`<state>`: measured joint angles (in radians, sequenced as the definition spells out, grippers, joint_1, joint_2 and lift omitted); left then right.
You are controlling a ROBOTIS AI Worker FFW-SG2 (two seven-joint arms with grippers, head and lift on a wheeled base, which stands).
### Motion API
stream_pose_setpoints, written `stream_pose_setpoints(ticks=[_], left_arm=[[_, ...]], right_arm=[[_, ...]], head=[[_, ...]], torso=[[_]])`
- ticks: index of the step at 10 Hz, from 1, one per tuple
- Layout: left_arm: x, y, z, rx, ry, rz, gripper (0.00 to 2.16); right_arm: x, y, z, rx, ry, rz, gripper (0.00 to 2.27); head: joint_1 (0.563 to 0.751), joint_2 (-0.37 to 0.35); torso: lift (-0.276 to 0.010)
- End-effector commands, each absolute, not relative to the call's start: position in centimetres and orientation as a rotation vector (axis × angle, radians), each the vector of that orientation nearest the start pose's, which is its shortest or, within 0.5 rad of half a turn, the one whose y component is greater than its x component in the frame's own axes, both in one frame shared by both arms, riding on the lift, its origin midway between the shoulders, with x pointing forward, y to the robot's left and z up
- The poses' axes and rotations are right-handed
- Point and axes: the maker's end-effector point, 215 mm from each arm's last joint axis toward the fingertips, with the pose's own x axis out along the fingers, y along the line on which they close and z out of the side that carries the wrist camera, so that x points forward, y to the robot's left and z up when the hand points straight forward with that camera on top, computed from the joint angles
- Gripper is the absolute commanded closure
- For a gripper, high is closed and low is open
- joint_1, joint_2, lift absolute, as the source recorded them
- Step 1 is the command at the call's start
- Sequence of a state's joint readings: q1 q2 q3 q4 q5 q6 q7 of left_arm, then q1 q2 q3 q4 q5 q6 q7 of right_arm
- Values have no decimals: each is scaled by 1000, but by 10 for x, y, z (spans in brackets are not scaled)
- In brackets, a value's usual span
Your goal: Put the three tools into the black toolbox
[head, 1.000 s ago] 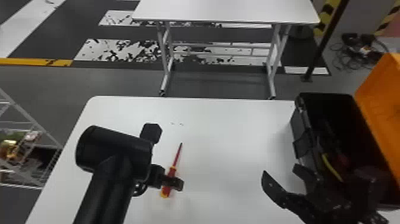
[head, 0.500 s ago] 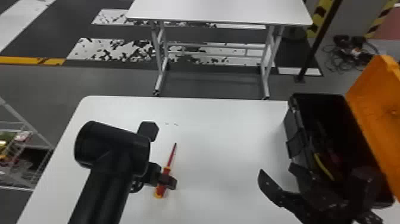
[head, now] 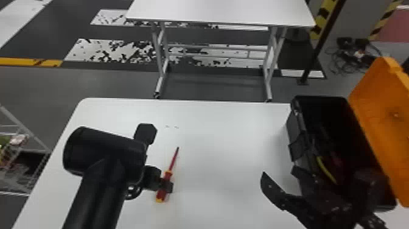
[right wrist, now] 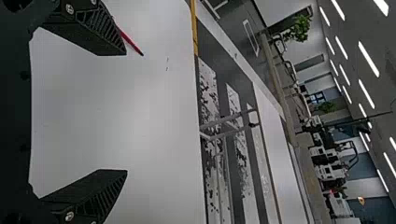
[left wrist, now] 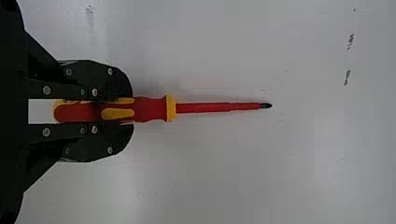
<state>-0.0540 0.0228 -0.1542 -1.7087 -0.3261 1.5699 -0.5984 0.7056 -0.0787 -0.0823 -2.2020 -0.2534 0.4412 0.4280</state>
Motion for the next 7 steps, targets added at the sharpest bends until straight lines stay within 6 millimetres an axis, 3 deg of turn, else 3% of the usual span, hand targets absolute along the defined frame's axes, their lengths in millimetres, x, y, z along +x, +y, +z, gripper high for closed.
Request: stream_pose_setpoints(ticks=[1, 5, 6, 7], left_arm=[[355, 150, -561, -120, 1337, -378, 1966], [323, 118, -506, -403, 1202, -569, 1966], [311, 109, -486, -576, 1165, -668, 1966], [312, 104, -462, -705, 1078, -767, 1966]], right_arm=[[337, -162, -439, 253, 476, 427, 103], [339, -146, -450, 279, 553, 459, 97], [341, -144, -453, 296, 587, 465, 100], [344, -141, -453, 308, 616, 473, 100]], head=[[695, -5], [695, -47], [695, -52], [695, -65]], torso=[[-51], [-51], [-51], [-51]])
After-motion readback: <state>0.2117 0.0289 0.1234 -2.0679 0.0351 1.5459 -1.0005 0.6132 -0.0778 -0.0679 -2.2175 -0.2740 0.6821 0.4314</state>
